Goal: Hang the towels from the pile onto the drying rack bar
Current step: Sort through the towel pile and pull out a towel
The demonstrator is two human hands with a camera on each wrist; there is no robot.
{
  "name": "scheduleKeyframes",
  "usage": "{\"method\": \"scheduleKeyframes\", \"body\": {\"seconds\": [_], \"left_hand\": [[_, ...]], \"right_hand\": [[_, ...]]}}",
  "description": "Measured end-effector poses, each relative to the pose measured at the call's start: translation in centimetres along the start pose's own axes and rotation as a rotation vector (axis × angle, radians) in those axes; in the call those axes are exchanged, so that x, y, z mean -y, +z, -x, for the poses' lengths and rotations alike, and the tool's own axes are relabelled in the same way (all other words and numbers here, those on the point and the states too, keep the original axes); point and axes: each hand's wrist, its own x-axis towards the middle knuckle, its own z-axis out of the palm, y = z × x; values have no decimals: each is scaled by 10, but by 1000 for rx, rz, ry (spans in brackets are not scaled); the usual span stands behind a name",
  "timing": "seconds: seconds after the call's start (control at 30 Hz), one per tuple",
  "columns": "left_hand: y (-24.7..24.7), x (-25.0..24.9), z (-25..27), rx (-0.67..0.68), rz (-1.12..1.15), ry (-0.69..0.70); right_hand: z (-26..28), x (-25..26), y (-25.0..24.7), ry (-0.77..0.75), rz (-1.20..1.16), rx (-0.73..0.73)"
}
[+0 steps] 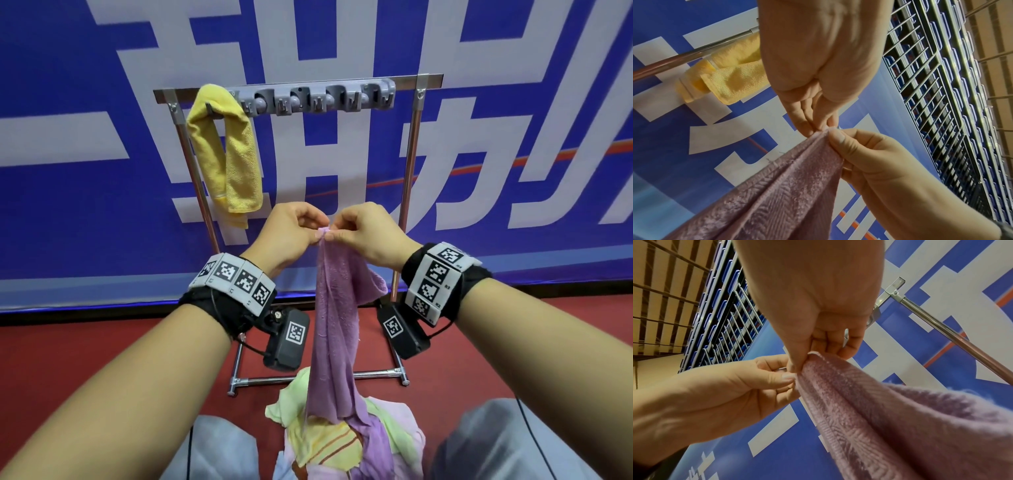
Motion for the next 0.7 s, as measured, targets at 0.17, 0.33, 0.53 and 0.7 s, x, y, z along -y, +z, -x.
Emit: {"method": "scheduleKeyframes", "body": {"seconds": [0.17,0.33,0.53,0.7], "left_hand": [[2,-2,2,17,-7,7],[0,-5,6,54,-44,39],[-1,-3,8,75,-76,58],[-1,0,8,78,-119,92]], "right_hand": [[1,-2,2,30,-36,-61],[2,0,1,50,-79,-63],[1,-1,5,82,-131,-102],[2,0,6,103,-195,-80]]}}
